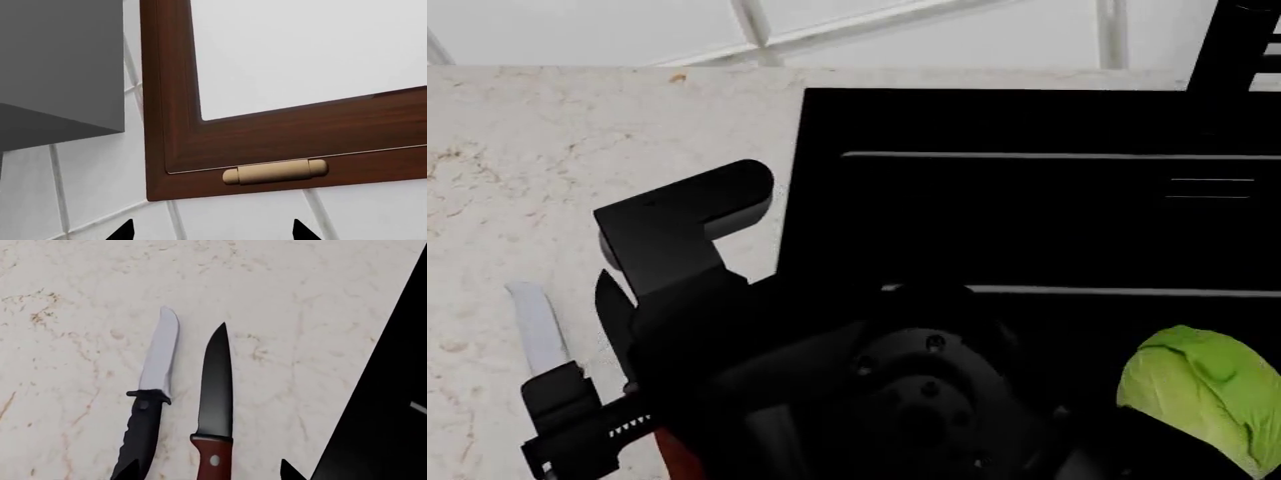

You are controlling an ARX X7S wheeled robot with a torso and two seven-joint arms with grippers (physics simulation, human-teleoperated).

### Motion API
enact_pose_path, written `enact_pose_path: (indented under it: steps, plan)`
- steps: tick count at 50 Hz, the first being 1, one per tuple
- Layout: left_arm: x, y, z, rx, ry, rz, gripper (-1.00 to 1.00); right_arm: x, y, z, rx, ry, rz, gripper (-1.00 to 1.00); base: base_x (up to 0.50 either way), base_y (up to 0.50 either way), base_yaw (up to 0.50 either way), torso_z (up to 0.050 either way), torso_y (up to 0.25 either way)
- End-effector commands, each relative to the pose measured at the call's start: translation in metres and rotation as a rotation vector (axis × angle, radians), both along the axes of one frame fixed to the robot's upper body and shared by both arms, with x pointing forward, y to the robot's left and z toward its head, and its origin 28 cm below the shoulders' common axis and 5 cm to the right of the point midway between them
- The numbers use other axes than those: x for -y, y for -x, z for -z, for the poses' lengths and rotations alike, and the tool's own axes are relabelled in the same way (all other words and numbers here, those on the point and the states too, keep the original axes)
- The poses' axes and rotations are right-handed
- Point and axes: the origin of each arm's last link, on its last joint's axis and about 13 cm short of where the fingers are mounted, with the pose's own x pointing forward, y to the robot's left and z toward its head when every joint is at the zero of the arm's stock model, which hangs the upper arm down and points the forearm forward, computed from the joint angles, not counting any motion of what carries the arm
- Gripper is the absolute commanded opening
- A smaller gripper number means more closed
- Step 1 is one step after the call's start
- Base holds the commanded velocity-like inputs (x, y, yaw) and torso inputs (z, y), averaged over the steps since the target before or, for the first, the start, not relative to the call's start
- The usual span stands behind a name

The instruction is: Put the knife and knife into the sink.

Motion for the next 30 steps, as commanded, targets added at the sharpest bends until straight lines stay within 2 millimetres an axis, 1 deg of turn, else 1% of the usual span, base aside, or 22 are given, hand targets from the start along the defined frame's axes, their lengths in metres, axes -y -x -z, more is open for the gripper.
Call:
enact_pose_path:
  steps: [1,30]
  plan:
    - [0.0,0.001,0.001,-0.001,0.001,-0.003,1.0,-0.002,-0.004,0.008,-0.018,0.007,-0.002,1.0,0.0,0.0,0.0,0.0,0.0]
    - [-0.003,0.001,0.004,-0.006,0.01,-0.007,1.0,-0.007,-0.008,0.028,-0.075,0.036,-0.012,1.0,0.0,0.0,0.0,0.0,0.0]
